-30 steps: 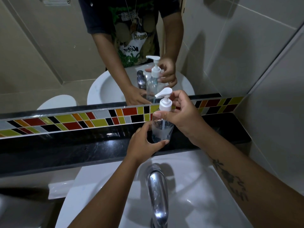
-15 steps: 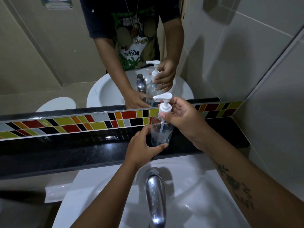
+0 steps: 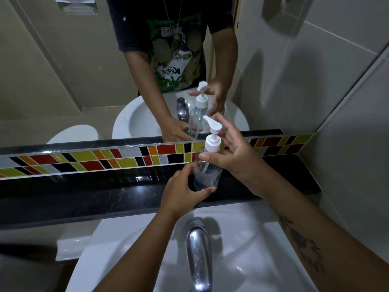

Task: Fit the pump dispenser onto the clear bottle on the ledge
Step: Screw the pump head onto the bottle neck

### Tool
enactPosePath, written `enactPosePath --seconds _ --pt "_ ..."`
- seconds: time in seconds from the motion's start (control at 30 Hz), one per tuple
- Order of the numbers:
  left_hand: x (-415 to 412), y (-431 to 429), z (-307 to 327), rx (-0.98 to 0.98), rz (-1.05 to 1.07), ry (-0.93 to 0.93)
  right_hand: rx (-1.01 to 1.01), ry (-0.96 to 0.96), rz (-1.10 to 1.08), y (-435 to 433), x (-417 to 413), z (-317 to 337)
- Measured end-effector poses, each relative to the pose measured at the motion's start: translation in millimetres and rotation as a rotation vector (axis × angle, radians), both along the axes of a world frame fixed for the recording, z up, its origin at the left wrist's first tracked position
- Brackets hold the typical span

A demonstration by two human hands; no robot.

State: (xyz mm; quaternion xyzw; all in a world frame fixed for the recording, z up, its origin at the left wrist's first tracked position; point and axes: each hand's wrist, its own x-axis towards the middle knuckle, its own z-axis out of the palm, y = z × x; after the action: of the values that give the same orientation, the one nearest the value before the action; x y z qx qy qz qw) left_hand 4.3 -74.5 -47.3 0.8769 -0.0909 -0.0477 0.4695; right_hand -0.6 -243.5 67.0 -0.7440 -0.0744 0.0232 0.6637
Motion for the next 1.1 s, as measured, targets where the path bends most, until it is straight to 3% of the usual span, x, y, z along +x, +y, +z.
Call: enactPosePath --seconds 0.43,0.73,1.1 --pt "0 -1 0 0.009 -0.012 -0.003 -0.004 -0.063 -0.262 11 -5 -7" --pt "0 -1 -1 0.027 -0.005 -0.001 0.059 -0.004 -0.042 3 -5 -2" --pt "-1 -1 0 0.008 -0.010 -0.011 -0.118 -0.132 -0.275 19 -4 -4"
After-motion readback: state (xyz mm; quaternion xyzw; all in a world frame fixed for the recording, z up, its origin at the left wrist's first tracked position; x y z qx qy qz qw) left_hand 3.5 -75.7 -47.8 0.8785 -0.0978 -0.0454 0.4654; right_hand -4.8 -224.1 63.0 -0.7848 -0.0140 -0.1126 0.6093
